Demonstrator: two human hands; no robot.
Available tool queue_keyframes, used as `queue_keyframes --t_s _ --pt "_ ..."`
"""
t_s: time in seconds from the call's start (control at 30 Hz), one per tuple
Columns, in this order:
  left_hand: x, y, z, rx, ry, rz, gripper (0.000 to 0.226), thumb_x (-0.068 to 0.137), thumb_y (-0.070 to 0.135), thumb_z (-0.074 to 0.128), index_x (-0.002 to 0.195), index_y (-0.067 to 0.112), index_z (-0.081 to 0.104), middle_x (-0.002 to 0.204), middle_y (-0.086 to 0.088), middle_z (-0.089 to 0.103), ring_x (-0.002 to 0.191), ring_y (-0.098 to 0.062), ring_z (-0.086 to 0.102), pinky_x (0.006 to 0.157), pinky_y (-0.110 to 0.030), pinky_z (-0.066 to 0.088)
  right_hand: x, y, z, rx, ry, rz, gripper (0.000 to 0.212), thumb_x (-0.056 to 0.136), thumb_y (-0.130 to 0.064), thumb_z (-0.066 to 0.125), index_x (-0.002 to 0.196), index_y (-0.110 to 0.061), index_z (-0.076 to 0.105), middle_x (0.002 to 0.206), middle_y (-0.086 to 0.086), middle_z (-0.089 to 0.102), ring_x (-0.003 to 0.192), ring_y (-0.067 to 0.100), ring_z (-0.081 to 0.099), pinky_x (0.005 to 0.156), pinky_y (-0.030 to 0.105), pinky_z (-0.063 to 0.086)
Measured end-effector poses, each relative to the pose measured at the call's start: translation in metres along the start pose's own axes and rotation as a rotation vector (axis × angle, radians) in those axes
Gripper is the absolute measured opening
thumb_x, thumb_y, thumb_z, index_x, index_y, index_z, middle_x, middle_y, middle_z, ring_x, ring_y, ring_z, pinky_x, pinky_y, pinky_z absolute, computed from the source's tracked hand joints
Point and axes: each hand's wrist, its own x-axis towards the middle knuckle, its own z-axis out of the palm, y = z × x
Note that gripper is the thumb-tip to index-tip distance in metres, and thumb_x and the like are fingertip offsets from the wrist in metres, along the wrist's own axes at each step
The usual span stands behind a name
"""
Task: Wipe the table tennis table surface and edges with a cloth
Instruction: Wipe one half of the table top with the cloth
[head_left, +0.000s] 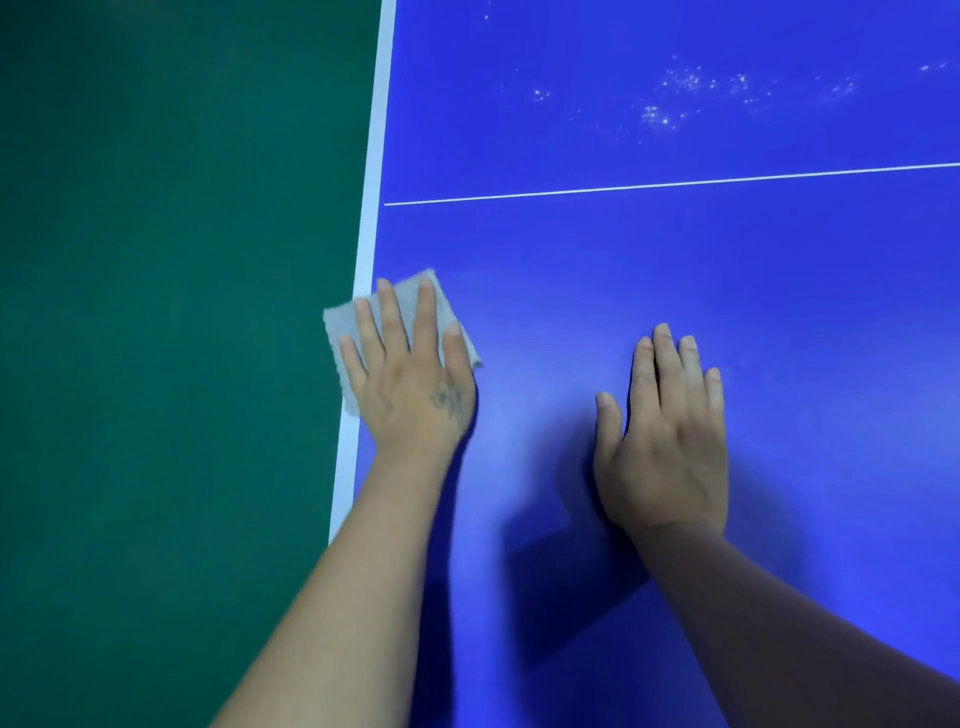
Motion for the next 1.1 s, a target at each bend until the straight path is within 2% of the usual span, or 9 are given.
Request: queue_keyframes --t_s 0.2,0.3,0.4,0.47,0.67,0.8,0.97,1.03,1.1 --pt "0.089 0.047 0.004 -0.022 -0.091 0.021 0.060 0.113 0.049 0.015 0.172 0.040 0.005 0.181 -0.001 -0.005 0.166 -0.026 -0.011 0.132 -0.055 -0.008 -0.001 -0.001 -0.001 0.021 -0.008 0.013 0.066 0.109 -0.041 0.035 0.161 0.000 0.036 0.173 0.014 0.027 0.162 0.034 0.019 0.131 0.054 0.015" --pt "0.096 0.073 0.010 0.002 -0.118 0.187 0.060 0.112 0.051 0.016 0.171 0.040 0.011 0.181 -0.001 -0.002 0.166 -0.027 -0.009 0.132 -0.054 -0.007 -0.002 -0.001 0.000 0.004 -0.011 0.011 0.067 0.108 -0.042 0.035 0.161 -0.001 0.035 0.173 0.014 0.026 0.162 0.034 0.018 0.131 0.054 0.015" --pt "0.070 0.086 0.019 -0.013 -0.067 0.421 0.059 0.112 0.050 0.022 0.170 0.038 0.026 0.180 -0.003 0.012 0.167 -0.027 0.004 0.133 -0.053 0.002 -0.001 -0.002 0.001 0.007 -0.004 0.009 0.067 0.109 -0.042 0.034 0.161 0.000 0.036 0.173 0.014 0.027 0.162 0.034 0.019 0.130 0.055 0.015" --pt "0.042 0.082 0.021 -0.021 -0.037 0.509 0.058 0.112 0.049 0.025 0.168 0.035 0.031 0.179 -0.003 0.018 0.167 -0.027 0.009 0.133 -0.053 0.007 -0.002 -0.002 0.001 0.011 -0.002 0.008 0.067 0.109 -0.041 0.035 0.161 0.000 0.036 0.173 0.015 0.027 0.162 0.035 0.019 0.131 0.055 0.015" --pt "-0.014 0.022 0.003 0.006 -0.064 0.345 0.060 0.113 0.050 0.026 0.171 0.036 0.023 0.180 -0.002 0.013 0.167 -0.025 0.005 0.133 -0.056 0.005 -0.003 -0.002 0.000 0.015 0.004 0.012 0.066 0.109 -0.040 0.036 0.161 0.001 0.036 0.173 0.015 0.027 0.162 0.034 0.018 0.130 0.055 0.016" --pt "0.032 -0.006 -0.006 0.091 -0.062 0.229 0.060 0.112 0.054 0.022 0.170 0.039 0.021 0.180 -0.002 0.013 0.166 -0.027 0.010 0.132 -0.062 0.003 -0.004 -0.001 0.001 0.007 -0.002 0.018 0.066 0.109 -0.041 0.035 0.161 0.001 0.036 0.173 0.014 0.026 0.162 0.033 0.017 0.130 0.055 0.016" --pt "0.106 0.022 -0.005 -0.004 -0.157 0.103 0.060 0.112 0.052 0.017 0.170 0.046 0.008 0.181 0.000 -0.005 0.166 -0.025 -0.011 0.130 -0.061 -0.010 -0.002 -0.001 0.002 -0.003 -0.012 0.015 0.066 0.109 -0.042 0.034 0.161 -0.001 0.035 0.174 0.013 0.025 0.163 0.032 0.016 0.131 0.054 0.014" --pt "0.110 0.044 -0.001 0.010 -0.170 0.129 0.060 0.112 0.052 0.017 0.170 0.044 0.007 0.181 -0.001 -0.007 0.166 -0.027 -0.013 0.130 -0.062 -0.011 -0.003 -0.001 0.002 0.001 -0.008 0.011 0.066 0.109 -0.042 0.034 0.161 -0.001 0.035 0.173 0.014 0.025 0.162 0.033 0.017 0.130 0.055 0.015" --pt "0.092 0.062 0.005 0.033 -0.162 0.238 0.061 0.111 0.052 0.016 0.171 0.042 0.009 0.181 -0.001 -0.003 0.166 -0.028 -0.009 0.130 -0.063 -0.009 -0.003 -0.001 0.002 -0.002 -0.003 0.002 0.066 0.109 -0.041 0.034 0.161 0.000 0.035 0.173 0.014 0.025 0.162 0.034 0.018 0.130 0.056 0.016"
